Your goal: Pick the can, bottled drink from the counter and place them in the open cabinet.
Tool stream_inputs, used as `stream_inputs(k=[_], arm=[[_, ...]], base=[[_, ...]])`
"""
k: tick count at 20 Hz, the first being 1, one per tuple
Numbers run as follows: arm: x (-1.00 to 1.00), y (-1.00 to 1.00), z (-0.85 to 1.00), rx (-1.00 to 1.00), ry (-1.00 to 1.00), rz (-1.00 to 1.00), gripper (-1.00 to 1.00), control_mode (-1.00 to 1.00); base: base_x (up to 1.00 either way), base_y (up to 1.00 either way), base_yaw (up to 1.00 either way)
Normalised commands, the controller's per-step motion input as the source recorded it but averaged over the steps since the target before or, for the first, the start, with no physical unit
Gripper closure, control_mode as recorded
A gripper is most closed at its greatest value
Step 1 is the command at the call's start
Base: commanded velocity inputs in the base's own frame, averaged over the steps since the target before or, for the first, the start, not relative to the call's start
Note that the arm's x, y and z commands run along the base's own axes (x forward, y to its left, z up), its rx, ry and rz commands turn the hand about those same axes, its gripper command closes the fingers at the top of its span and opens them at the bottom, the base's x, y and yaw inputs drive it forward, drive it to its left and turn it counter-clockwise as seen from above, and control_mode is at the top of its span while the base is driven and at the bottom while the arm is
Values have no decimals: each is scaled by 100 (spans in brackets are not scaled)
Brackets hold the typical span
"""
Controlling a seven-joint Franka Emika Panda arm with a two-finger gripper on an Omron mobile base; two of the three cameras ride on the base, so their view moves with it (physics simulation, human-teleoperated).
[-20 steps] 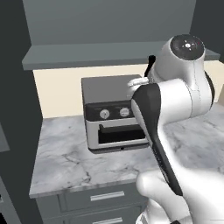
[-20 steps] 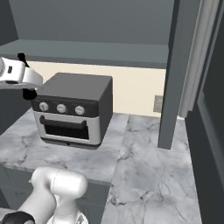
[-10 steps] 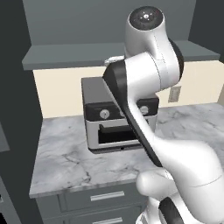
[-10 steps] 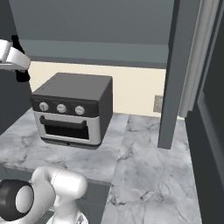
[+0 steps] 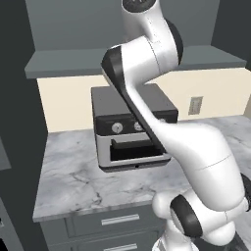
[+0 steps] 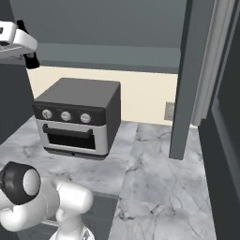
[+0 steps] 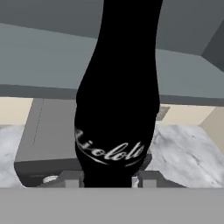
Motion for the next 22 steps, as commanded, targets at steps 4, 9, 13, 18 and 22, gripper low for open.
stream_inputs(k=[4,9,13,18,22], arm=[[92,20,0,3,-8,-4,100,-100],[88,6,0,9,-4,-4,100,-100],[71,0,1,3,0,-3,100,-100],[64,0,0,0,0,-1,100,-100],[54,0,-3,0,0,0,100,-100]], base=[[0,0,0],[0,0,0],[0,0,0],[0,0,0],[0,0,0]])
